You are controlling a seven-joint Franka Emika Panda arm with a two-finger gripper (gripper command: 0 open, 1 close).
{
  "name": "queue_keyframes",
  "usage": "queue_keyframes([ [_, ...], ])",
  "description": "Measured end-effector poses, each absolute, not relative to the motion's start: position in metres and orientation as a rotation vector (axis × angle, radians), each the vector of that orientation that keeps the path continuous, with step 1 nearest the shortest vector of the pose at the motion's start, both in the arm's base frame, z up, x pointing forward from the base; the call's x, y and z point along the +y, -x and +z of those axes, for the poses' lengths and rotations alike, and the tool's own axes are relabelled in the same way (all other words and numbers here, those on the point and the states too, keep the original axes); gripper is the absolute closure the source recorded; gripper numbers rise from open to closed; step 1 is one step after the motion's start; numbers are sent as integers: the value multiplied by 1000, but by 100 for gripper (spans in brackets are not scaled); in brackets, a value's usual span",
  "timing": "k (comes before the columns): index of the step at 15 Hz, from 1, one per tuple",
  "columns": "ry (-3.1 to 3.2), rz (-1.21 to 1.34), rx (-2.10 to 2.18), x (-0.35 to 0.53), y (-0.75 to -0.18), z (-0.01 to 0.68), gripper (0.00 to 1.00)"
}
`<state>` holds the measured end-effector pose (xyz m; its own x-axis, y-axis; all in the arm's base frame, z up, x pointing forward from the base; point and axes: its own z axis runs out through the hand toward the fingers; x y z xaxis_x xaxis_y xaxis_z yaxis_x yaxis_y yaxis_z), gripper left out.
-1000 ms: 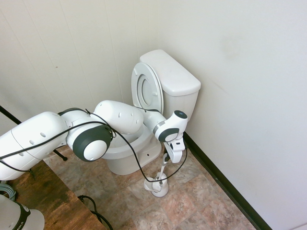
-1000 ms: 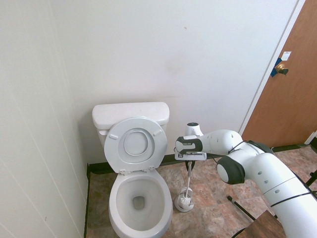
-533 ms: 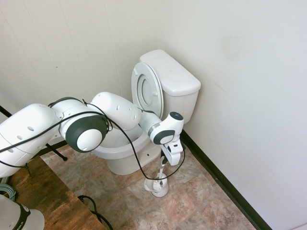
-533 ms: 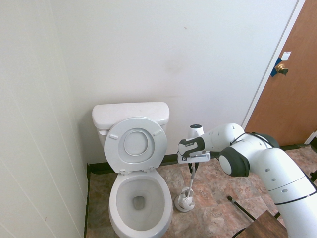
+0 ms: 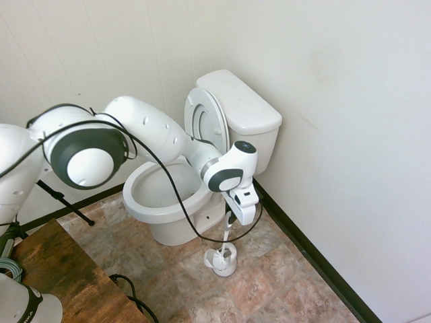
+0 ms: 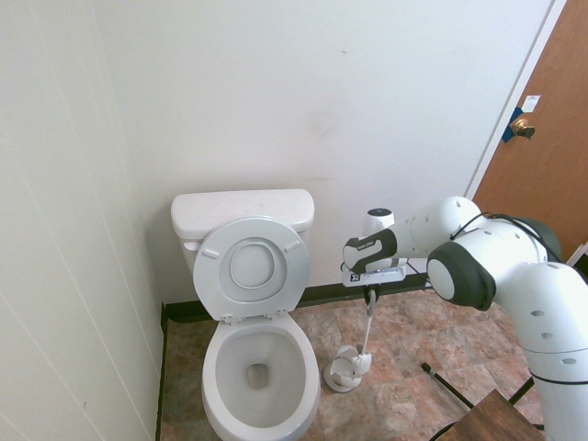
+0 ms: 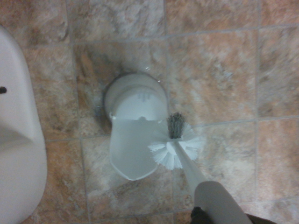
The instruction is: Clean the toilet
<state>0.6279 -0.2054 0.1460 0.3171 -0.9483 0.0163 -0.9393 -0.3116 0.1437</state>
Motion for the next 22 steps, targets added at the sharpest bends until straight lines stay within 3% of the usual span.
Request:
queue_keyframes([
  [12,-2487,92,-1736,-131,-563,402,100],
  [22,-2716,152,-1594,23,-555,476,100],
])
